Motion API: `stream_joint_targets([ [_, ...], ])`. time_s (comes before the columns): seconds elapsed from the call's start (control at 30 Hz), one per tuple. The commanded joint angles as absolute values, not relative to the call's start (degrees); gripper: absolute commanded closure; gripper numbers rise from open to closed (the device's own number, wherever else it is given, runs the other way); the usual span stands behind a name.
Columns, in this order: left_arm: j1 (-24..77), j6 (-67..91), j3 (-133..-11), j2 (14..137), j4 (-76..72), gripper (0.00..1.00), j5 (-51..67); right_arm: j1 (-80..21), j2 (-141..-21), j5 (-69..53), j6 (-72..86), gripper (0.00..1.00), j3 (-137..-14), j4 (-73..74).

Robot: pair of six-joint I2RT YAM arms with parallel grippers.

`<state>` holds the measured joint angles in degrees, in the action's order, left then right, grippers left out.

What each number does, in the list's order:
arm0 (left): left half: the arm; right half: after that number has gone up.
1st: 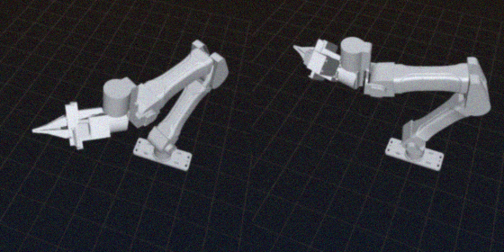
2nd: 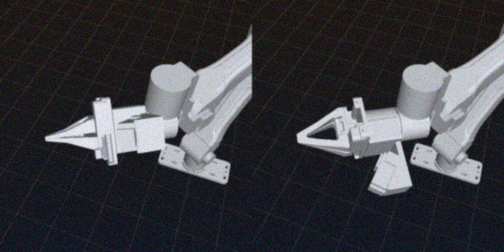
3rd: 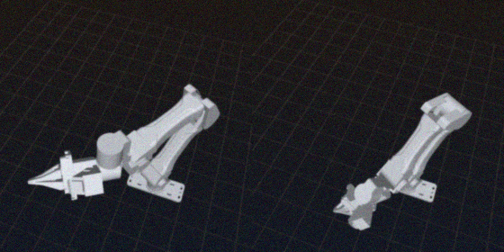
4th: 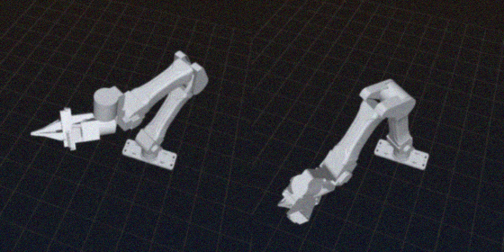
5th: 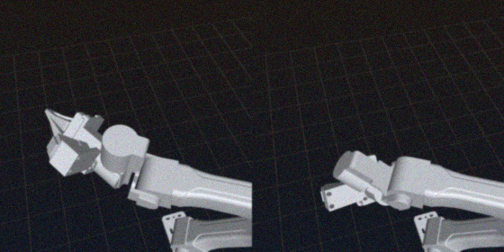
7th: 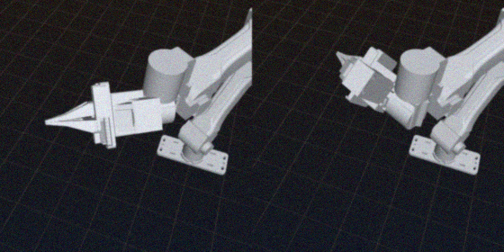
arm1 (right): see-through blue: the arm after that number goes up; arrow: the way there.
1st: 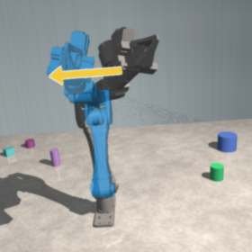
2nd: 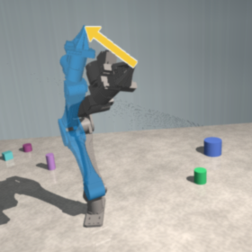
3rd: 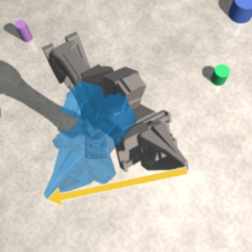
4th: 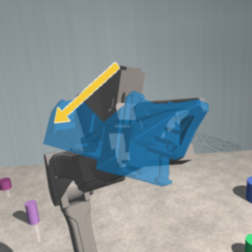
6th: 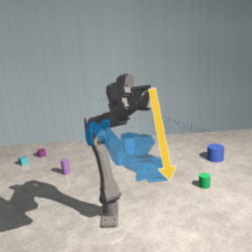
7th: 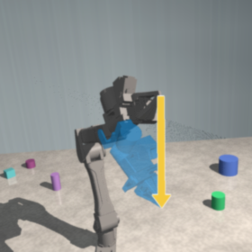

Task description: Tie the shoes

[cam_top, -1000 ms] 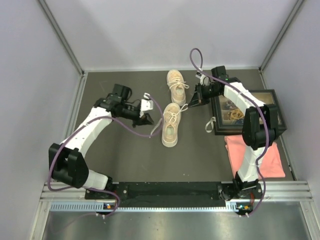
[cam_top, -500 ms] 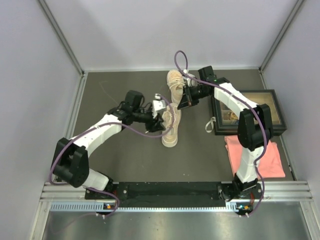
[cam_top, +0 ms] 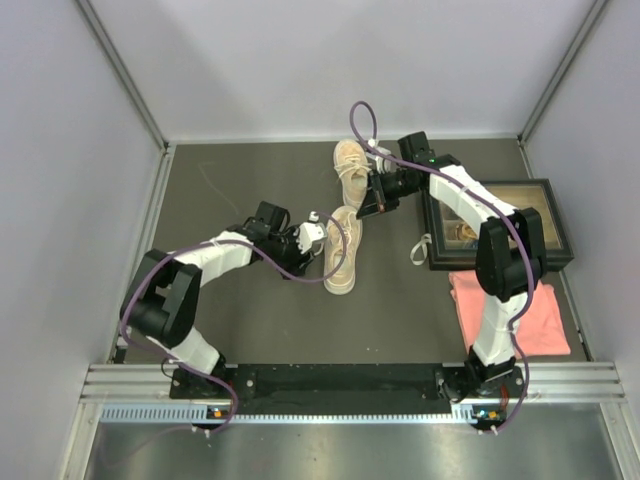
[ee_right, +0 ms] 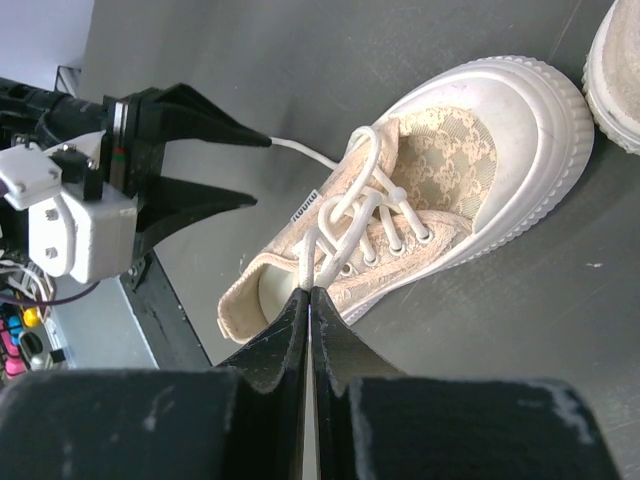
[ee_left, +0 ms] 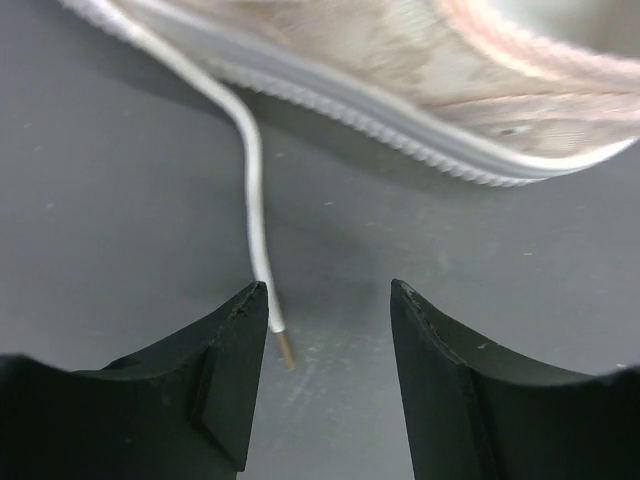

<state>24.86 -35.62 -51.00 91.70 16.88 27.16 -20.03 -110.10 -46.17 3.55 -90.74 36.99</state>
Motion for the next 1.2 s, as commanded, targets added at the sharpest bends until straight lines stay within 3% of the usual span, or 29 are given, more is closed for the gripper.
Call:
stream_joint_targets([
  [0.0,25.0,-37.8,-52.6,92.6,12.8,0.44,22.7,-20.2,-107.8,-47.0,1.8,1.0,-90.6,37.0],
  [0.27,25.1,-42.2,-54.8,98.3,14.3,0.49,19.2,-20.2,-108.3,-47.0,1.8,1.0,-90.7,37.2],
  [0.4,25.1,-45.9,-56.9,100.6,20.0,0.75,21.0,-20.3,-108.4,-47.0,1.4,1.0,-90.7,37.4],
  [0.43,25.0,-46.1,-57.5,100.9,21.7,0.99,21.6,-20.2,-108.4,-46.9,1.2,1.0,-90.7,37.4],
  [0.57,24.7,-48.7,-57.7,97.0,28.1,1.0,28.0,-20.2,-108.0,-46.3,0.3,1.0,-90.9,37.7],
  [0.8,28.2,-51.4,-59.1,79.8,39.1,1.0,47.2,-20.3,-108.1,-45.6,-1.2,1.0,-91.1,37.2],
  [0.97,38.2,-39.0,-60.7,77.7,26.0,1.0,48.7,-20.3,-108.3,-46.5,-0.9,1.0,-91.5,36.2],
  [1.17,47.4,-28.1,-65.2,87.6,7.0,1.0,45.0,-20.3,-107.8,-48.3,-0.7,1.0,-90.5,34.5],
])
